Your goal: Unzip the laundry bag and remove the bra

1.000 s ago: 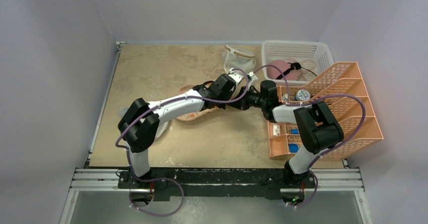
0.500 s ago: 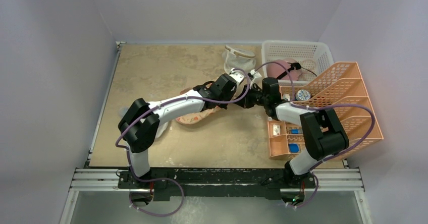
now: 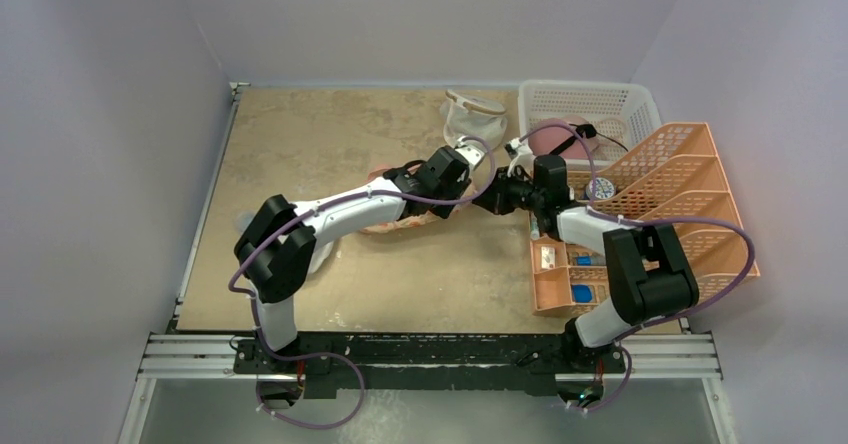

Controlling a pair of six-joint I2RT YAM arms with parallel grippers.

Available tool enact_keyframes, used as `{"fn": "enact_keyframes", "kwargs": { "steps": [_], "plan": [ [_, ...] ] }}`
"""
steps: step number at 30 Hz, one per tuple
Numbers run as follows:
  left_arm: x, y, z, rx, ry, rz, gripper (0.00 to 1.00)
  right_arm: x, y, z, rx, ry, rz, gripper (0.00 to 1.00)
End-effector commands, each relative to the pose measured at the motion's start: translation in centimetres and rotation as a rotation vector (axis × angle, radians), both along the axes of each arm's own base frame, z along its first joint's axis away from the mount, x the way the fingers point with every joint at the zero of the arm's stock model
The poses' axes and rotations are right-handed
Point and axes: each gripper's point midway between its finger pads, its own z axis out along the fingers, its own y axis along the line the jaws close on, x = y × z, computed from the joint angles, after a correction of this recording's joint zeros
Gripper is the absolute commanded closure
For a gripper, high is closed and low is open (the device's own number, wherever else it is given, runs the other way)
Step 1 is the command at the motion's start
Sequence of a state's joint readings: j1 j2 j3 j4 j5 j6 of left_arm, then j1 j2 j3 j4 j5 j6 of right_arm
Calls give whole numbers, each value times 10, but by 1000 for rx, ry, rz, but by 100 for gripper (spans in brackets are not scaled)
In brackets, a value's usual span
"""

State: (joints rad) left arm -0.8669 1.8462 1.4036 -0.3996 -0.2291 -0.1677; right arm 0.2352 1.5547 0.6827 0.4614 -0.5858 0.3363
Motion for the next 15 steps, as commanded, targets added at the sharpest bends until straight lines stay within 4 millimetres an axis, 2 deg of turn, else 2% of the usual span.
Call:
{"fn": "enact_keyframes", "kwargs": {
  "steps": [1,3,6,12,15],
  "plan": [
    [-4,-16,31,-95,-7,-71,57,-15,16,37,157,-66,75,100],
    [-15,-27,41,-166,11,-134,49,-23,22,42,185,-68,91,100],
    [-24,-37,47,-232,28,-181,43,-31,32,47,210,-65,118,100],
    [-21,-36,40,-206,45,-162,43,-41,42,56,244,-63,146,100],
    [-18,-32,42,-197,28,-141,49,-44,46,58,248,-64,156,100]
  ]
}}
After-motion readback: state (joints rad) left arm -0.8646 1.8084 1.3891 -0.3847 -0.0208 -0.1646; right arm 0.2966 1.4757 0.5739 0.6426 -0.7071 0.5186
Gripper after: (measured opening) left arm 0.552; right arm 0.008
